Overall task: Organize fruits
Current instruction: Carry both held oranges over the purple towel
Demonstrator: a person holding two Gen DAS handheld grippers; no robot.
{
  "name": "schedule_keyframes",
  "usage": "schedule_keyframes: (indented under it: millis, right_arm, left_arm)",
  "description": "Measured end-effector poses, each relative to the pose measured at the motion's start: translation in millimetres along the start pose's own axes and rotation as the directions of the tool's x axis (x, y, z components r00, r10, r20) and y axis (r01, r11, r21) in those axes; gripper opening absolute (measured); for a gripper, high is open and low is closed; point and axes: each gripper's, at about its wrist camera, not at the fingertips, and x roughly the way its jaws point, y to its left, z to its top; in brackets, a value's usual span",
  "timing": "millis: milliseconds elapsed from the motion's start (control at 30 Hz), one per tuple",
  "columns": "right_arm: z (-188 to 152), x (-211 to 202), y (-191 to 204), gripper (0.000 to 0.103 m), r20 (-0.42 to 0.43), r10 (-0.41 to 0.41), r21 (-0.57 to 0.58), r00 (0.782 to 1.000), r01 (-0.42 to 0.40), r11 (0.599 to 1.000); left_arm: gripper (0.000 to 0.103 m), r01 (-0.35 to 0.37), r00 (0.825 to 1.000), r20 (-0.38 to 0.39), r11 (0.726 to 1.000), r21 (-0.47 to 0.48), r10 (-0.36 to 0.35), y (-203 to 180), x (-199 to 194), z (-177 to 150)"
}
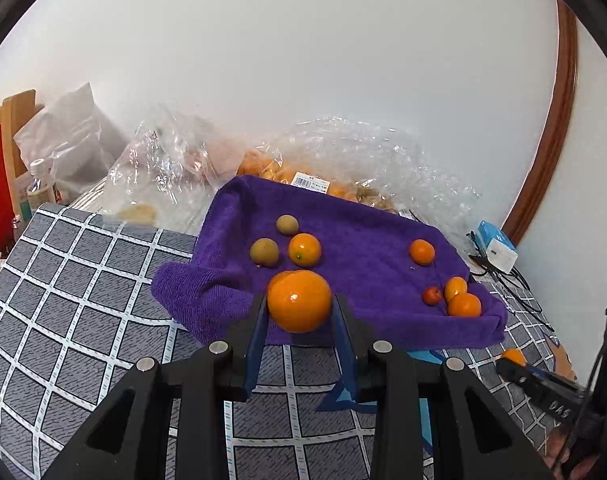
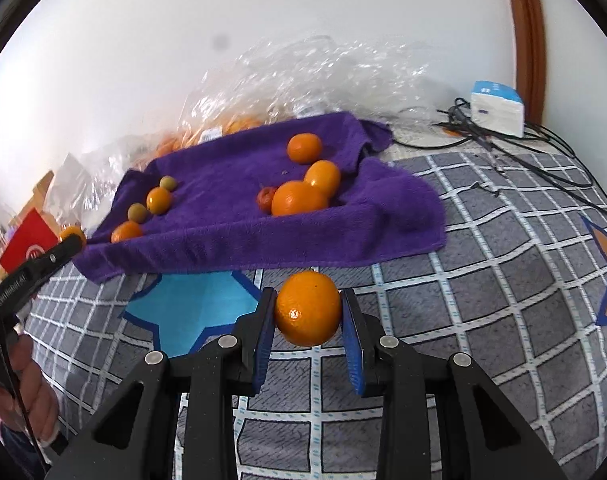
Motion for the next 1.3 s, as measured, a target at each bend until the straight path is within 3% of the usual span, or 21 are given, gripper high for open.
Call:
schedule_keyframes:
  millis: [367,533,633,967,1300]
  right_arm:
    - [22,-25,4,0.032,0.062,-0.043,-0.057,0.997,0.047,0.997]
    - [30,-20,1,0.032,0.048,-0.023,-0.029,0.999,0.025,0.999]
    - [36,-18,3,0.032,0.037,-0.018,-0.027,0.999,0.019,0.999]
    - [67,3,11,0.032,0.032,-0.04,-0.051,0.999,0.042,0.998]
    - [99,40,22,0.032,0.026,-0.063,-0.101,0.998,0.066,0.993]
  left_arm:
    - [0.031,-0.005,1.0,0.007,1.0,-0.027,0.005,5,-2,0]
    - [0.031,-0.042,0.999,0.025,0.999,-0.021,0.042,7,-3,7]
    - [0.031,-0.055,0.998,-0.007,0.998,-0.03,0.055,11,-1,16]
    - [0.031,-0.037,0.999,-0.029,0.999,-0.007,0.037,16,-3,61]
    - [0.031,-0.019,0.995,-0.1,1.0,-0.012,0.017,20,37,86]
